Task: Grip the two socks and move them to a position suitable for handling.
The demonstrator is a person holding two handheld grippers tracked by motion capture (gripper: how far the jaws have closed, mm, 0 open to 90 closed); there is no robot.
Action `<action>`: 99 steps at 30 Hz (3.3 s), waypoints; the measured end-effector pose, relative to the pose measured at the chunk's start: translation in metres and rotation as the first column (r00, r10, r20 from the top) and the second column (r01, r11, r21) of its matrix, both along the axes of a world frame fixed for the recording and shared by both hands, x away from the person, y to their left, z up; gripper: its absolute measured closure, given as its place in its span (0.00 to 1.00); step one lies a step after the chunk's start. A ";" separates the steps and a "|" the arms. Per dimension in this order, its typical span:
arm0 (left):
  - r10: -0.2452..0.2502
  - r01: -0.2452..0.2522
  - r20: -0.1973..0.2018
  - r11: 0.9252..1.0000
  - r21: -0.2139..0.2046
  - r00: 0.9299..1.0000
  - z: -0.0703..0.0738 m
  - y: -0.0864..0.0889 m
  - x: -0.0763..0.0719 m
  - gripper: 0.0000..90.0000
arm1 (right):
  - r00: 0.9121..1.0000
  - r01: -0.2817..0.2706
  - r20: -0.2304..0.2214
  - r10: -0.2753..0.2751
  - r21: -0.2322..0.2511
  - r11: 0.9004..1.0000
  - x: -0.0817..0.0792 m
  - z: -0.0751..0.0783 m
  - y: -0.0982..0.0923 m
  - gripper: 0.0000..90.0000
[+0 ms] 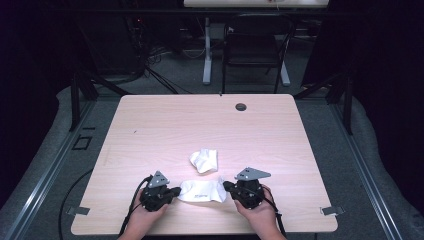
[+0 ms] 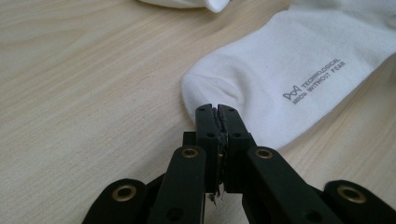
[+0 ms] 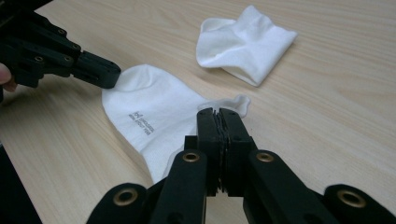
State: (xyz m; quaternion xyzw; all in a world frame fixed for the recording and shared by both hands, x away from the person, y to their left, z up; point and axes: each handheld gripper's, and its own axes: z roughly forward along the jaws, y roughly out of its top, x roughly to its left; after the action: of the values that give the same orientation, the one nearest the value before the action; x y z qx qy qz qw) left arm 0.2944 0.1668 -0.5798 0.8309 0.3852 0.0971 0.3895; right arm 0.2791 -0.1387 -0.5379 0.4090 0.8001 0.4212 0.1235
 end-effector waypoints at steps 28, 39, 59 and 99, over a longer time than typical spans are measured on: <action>-0.008 0.008 -0.024 1.000 -0.005 1.000 0.001 0.001 -0.003 0.98 | 0.995 0.020 -0.098 -0.030 -0.105 0.994 0.012 -0.036 -0.003 0.92; -0.020 0.020 -0.034 1.000 -0.013 0.999 0.004 0.001 -0.012 0.98 | 0.994 0.002 -0.104 -0.013 -0.104 0.995 0.005 -0.033 -0.008 0.98; -0.049 0.048 -0.071 0.999 -0.008 0.996 0.006 0.001 -0.030 0.98 | 0.990 -0.042 -0.141 0.025 -0.121 0.992 -0.007 -0.027 -0.010 0.98; 0.047 -0.049 -0.037 0.998 -0.050 0.998 0.009 0.021 -0.001 0.67 | 0.999 -0.005 -0.037 0.003 -0.080 0.997 0.023 -0.005 0.007 0.68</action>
State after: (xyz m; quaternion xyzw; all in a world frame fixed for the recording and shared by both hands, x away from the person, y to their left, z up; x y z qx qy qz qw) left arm 0.2930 0.1875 -0.5705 0.8128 0.4144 0.0816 0.4011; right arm 0.3026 -0.1315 -0.5432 0.4098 0.8192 0.3815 0.1240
